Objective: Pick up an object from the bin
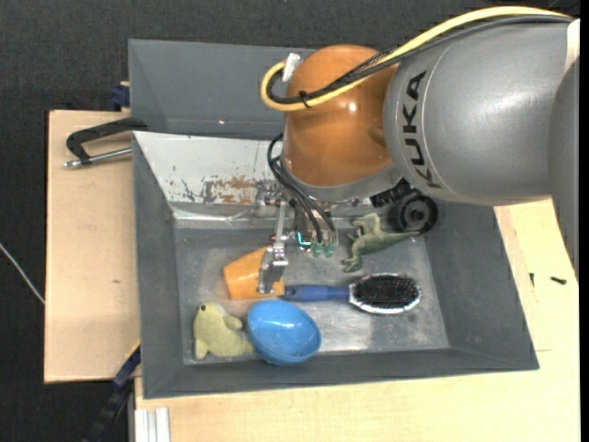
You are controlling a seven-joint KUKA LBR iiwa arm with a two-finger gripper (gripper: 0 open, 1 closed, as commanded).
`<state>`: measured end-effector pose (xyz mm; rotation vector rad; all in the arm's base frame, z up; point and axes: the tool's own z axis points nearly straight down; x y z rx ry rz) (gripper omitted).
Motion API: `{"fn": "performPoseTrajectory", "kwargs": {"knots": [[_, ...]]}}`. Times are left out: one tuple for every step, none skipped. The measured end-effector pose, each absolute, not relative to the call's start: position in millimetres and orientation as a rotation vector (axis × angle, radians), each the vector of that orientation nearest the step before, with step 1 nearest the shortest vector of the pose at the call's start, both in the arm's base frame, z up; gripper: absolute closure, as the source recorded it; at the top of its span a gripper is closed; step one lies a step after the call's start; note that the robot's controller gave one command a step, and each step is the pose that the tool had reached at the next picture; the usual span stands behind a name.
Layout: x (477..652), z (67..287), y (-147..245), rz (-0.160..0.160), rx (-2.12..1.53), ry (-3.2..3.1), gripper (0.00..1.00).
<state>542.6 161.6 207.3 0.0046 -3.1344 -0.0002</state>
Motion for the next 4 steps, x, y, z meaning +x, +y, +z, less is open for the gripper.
{"fn": "performPoseTrajectory", "kwargs": {"knots": [[541.6, 105.1, 114.6, 0.003, -0.06, -3.136, 0.0], [546.6, 74.7, 131.6, 0.0, -0.139, -3.144, 0.0], [546.7, 75.5, 132.4, -0.005, -0.139, -3.146, 1.0], [561.0, 208.6, 103.2, -0.004, -0.07, -3.155, 1.0]]}}
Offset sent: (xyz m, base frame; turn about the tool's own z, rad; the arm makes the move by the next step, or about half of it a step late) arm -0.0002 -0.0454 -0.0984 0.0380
